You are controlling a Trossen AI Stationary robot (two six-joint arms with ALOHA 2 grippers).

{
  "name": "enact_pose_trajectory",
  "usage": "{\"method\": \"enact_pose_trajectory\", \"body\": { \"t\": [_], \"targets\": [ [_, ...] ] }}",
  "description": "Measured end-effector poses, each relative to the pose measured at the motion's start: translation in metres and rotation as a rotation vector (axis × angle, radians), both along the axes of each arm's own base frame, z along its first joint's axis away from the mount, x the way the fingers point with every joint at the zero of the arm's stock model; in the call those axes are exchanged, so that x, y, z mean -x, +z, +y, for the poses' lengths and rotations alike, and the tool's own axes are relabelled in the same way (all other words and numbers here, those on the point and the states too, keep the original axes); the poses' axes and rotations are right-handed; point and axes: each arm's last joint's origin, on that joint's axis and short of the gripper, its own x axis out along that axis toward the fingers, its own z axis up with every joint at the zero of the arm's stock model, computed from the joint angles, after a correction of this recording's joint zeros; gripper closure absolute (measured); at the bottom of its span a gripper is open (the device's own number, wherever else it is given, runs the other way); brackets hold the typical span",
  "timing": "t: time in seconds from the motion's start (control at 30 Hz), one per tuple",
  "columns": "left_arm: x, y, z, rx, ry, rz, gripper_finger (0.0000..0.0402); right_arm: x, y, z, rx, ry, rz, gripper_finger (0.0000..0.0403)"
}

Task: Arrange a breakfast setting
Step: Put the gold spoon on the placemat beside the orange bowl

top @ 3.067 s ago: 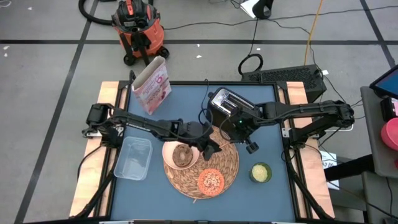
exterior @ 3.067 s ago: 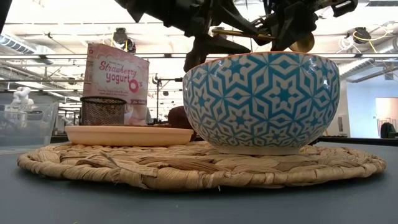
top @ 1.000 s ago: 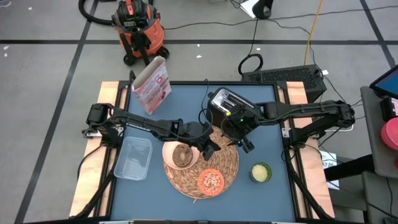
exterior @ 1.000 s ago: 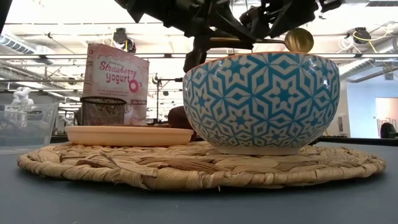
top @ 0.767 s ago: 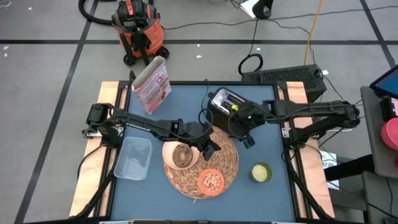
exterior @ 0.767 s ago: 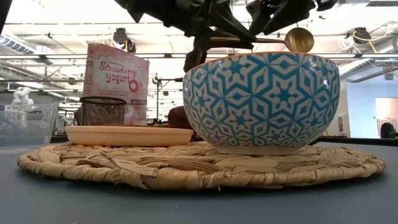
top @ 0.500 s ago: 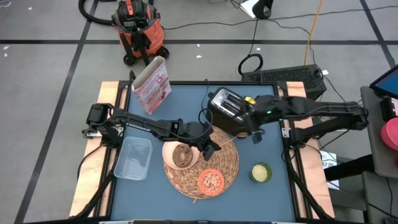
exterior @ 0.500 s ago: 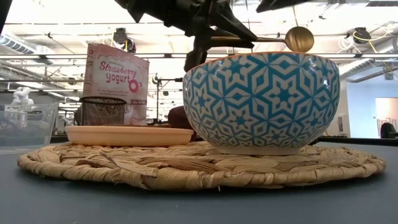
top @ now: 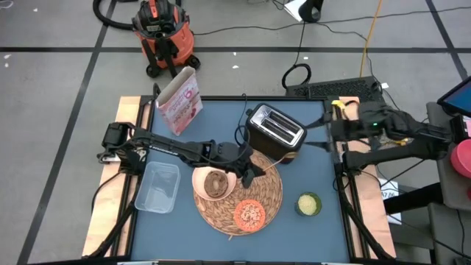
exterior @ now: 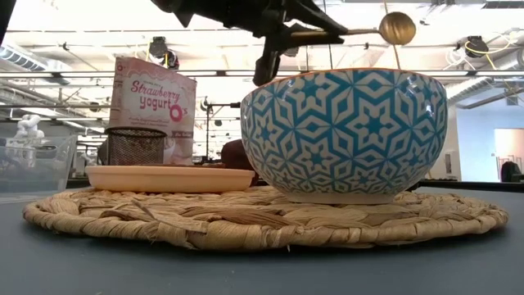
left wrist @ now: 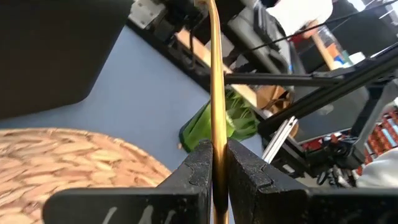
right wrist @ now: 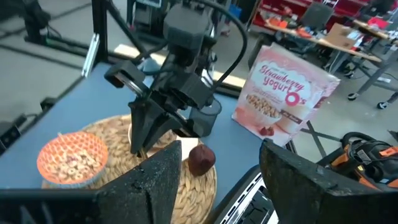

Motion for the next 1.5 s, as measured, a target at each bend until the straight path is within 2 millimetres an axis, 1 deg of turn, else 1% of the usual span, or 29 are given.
{"method": "enact_pose_trajectory", "body": {
  "t": [0.17, 0.33, 0.53, 0.67, 0.77, 0.9, 1.13, 1.3, 1.43, 1.5],
  "targets": [
    [-0.002, 0.005, 0.0, 0.005, 0.0, -0.054, 0.0374, 0.018, 0.004, 0.0, -0.032, -0.011, -0.041, 0.0197],
    [-0.003, 0.01, 0.0, 0.001, -0.003, -0.113, 0.0374, 0.028, 0.005, 0.001, -0.063, -0.02, -0.055, 0.0197],
    [-0.005, 0.017, 0.0, -0.01, -0.007, -0.191, 0.0374, 0.031, 0.002, 0.001, -0.102, -0.034, -0.024, 0.0197],
    [-0.005, 0.022, 0.0, -0.026, -0.011, -0.237, 0.0374, 0.029, -0.002, 0.0, -0.116, -0.042, -0.014, 0.0197],
    [-0.005, 0.024, 0.0, -0.027, -0.011, -0.266, 0.0374, 0.027, -0.007, -0.001, -0.099, -0.093, 0.002, 0.0197],
    [-0.006, 0.026, -0.001, -0.039, -0.014, -0.288, 0.0374, 0.023, -0.017, -0.004, -0.065, -0.188, 0.03, 0.0197],
    [-0.006, 0.032, -0.001, -0.05, -0.015, -0.346, 0.0374, 0.016, -0.037, -0.005, -0.082, -0.224, 0.093, 0.0197],
    [-0.006, 0.036, -0.001, -0.072, -0.017, -0.396, 0.0374, 0.008, -0.058, -0.005, -0.142, -0.253, 0.138, 0.0197],
    [-0.006, 0.037, 0.0, -0.095, -0.017, -0.406, 0.0374, -0.003, -0.078, -0.005, -0.191, -0.27, 0.117, 0.0197],
    [-0.006, 0.037, 0.0, -0.103, -0.006, -0.41, 0.0374, -0.01, -0.088, -0.004, -0.217, -0.244, 0.091, 0.0197]
  ]
}}
